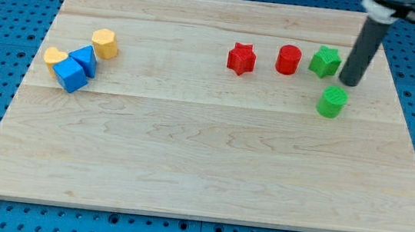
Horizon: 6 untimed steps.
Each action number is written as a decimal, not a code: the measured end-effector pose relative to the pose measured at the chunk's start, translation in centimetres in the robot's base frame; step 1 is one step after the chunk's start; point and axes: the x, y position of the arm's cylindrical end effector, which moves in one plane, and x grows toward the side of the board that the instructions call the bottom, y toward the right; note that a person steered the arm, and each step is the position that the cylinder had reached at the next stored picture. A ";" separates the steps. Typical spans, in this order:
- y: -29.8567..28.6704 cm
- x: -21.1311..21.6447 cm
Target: Slide the green star into the red circle
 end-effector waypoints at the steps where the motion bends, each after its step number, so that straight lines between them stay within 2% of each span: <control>1: -1.5 -3.2; 3: -14.5 -1.3; 4: -17.4 -1.3; 6: -0.8 0.4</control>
